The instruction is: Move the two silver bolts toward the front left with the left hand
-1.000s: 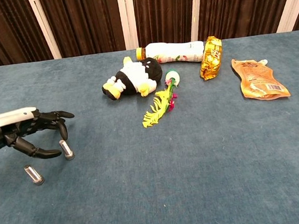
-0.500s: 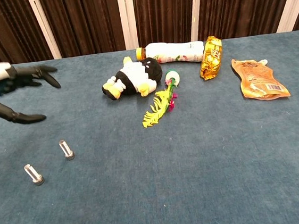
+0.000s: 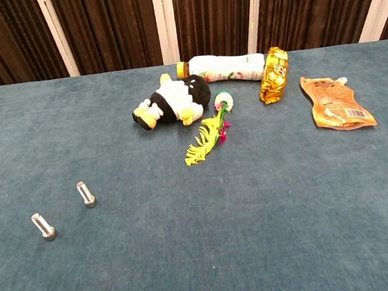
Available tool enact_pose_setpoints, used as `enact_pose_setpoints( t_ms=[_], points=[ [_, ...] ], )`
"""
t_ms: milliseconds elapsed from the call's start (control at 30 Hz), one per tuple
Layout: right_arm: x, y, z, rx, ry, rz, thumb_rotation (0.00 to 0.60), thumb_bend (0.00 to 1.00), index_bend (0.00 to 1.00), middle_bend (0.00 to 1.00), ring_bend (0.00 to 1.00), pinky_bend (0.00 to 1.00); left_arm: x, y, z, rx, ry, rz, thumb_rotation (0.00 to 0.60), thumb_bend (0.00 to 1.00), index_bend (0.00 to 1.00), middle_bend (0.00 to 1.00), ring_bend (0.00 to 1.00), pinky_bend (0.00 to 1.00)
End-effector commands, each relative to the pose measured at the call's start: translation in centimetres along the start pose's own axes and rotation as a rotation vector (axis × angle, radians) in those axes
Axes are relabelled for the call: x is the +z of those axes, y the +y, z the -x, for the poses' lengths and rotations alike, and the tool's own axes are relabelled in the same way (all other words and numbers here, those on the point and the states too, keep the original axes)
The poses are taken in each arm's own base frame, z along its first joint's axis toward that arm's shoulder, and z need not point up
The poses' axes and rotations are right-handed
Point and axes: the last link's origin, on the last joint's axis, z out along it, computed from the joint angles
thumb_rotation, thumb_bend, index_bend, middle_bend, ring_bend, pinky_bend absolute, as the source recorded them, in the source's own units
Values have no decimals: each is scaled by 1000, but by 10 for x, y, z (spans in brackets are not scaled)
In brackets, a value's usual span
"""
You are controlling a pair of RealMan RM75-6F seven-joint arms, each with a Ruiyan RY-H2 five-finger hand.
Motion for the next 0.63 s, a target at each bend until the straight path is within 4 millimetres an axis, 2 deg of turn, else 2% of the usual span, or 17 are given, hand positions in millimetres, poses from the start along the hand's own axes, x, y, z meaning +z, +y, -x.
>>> enact_pose_setpoints(
  t_ms=[33,167,333,633],
  points=[
    [1,-2,-2,-29,45,-41,600,109,140,67,38,0,-62,-61,-23,2,-20,-196,600,349,284,23,0,0],
    [0,-2,-5,-48,68,-77,600,109,141,67,38,0,-72,-70,-18,47,-81,-232,600,352,283,24,0,0],
    [-1,-1,-9,-60,89,-101,600,109,140,67,37,0,-71,-64,-12,21,-94,-192,600,354,283,26,0,0],
    [-6,-3,-15,-44,105,-125,600,109,140,67,36,0,-68,-71,-12,-1,-73,-180,600,354,265,7,0,0]
  ],
)
